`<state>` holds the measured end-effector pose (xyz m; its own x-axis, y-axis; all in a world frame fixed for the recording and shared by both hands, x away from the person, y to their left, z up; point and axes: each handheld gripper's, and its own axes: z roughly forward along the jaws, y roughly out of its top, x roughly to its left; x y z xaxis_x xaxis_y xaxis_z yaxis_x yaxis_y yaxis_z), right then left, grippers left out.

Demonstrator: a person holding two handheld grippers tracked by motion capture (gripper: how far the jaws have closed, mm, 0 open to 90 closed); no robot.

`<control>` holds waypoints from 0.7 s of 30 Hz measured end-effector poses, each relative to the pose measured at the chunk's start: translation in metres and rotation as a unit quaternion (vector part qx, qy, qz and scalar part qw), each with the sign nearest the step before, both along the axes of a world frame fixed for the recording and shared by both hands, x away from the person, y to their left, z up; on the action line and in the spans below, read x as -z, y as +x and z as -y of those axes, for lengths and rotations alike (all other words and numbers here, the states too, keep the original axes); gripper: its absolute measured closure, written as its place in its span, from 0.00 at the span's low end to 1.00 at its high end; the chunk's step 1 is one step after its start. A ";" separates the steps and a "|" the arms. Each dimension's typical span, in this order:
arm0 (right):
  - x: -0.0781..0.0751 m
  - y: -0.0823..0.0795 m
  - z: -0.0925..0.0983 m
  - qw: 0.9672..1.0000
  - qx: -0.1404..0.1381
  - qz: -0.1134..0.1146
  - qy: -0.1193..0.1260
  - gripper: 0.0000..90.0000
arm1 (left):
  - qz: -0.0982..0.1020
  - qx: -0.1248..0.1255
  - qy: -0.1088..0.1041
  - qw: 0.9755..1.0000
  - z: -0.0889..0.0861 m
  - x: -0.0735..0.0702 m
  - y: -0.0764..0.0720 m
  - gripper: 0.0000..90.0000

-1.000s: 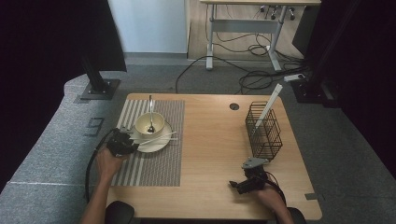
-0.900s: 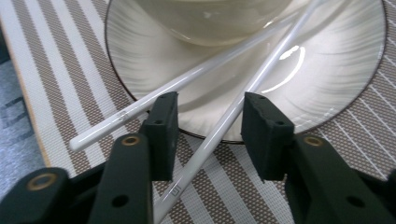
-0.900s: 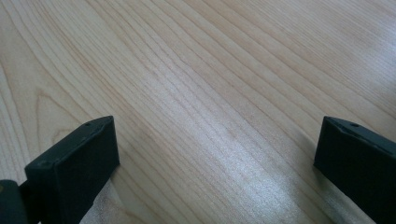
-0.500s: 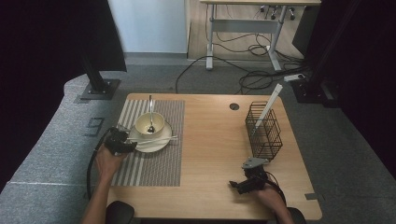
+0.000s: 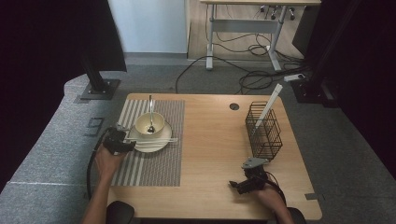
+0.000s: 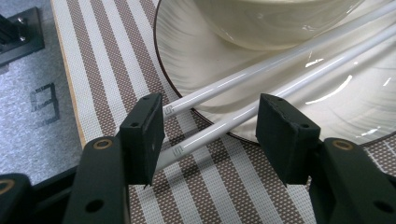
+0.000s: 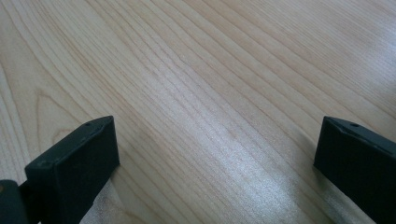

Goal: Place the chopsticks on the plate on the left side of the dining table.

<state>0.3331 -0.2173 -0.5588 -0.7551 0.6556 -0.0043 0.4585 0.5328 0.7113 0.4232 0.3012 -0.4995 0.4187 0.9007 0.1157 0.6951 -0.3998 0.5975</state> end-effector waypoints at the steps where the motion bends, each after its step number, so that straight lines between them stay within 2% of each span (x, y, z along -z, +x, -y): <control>1: 0.000 0.000 0.000 1.000 0.000 0.000 0.000 0.00 | 0.002 -0.001 -0.005 1.000 -0.001 0.000 -0.001 0.46; 4: 0.000 0.000 0.000 1.000 0.000 0.000 0.000 0.00 | 0.009 0.002 -0.028 1.000 -0.005 -0.002 -0.005 0.43; 8: 0.000 0.000 0.000 1.000 0.000 0.000 0.000 0.00 | 0.017 0.014 -0.071 0.997 -0.011 -0.001 -0.013 0.35; 10: 0.000 0.000 0.000 1.000 0.000 -0.001 -0.001 0.00 | 0.023 0.018 -0.090 0.996 -0.013 0.001 -0.017 0.30; 14: 0.000 0.000 0.000 1.000 0.000 -0.001 -0.001 0.00 | 0.040 0.030 -0.136 0.989 -0.014 0.003 -0.025 0.21; 17: 0.000 0.000 0.000 1.000 0.000 -0.001 0.000 0.00 | 0.048 0.041 -0.151 0.986 -0.011 0.004 -0.030 0.17; 21: 0.000 0.000 0.000 1.000 0.001 -0.001 0.000 0.00 | 0.058 0.060 -0.161 0.983 -0.001 0.005 -0.036 0.12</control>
<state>0.3329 -0.2172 -0.5588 -0.7541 0.6567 -0.0029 0.4605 0.5320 0.7106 0.3874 0.3026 -0.5043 0.5247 0.8437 -0.1137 0.5735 -0.2516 0.7796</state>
